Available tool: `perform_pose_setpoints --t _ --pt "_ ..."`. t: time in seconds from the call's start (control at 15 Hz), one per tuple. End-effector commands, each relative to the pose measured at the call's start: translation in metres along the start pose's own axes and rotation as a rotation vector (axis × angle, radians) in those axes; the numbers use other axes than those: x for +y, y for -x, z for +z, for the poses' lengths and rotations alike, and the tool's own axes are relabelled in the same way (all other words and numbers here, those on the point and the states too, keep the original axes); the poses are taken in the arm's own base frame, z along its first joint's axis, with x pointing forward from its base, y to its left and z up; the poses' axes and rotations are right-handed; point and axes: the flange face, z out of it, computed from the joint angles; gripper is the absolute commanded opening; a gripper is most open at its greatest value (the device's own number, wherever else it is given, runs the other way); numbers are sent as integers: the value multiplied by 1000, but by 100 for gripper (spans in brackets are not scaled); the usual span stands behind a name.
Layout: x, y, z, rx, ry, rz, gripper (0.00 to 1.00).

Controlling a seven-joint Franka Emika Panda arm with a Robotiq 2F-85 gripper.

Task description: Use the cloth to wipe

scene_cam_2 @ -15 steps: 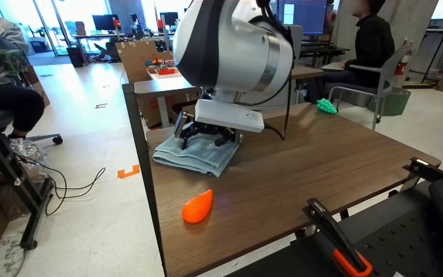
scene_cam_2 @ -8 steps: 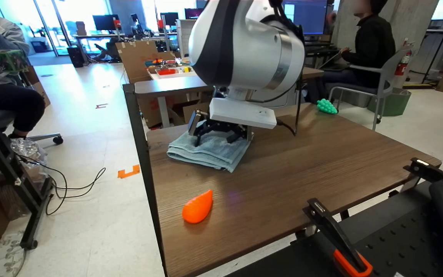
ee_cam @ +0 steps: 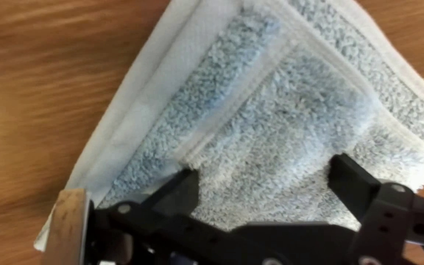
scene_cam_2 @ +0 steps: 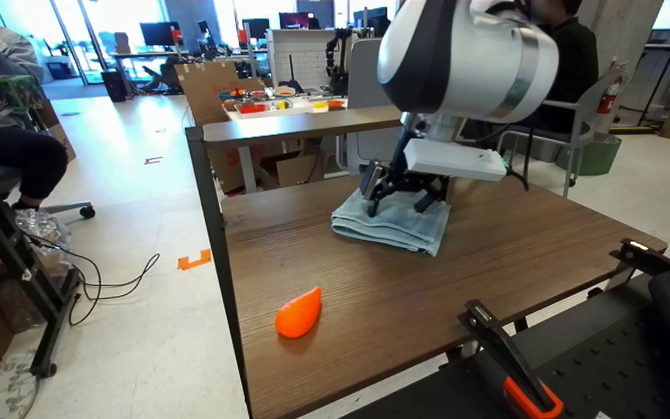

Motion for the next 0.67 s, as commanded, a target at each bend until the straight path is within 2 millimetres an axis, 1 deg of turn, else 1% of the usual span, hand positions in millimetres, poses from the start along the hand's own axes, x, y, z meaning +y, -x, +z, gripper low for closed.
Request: perform_pose_setpoints --t 0.0,0.13,0.27,0.33,0.4,0.6 --pt "38 11 -26 -11 -25 7 100" --pt "46 14 -23 -44 -17 -8 100" --pt "38 21 -7 -71 18 -36 100" --pt "31 28 -4 -87 36 -54 100" --pt "21 33 6 -109 45 -93 100" --pt "-12 50 18 -164 68 -192 100"
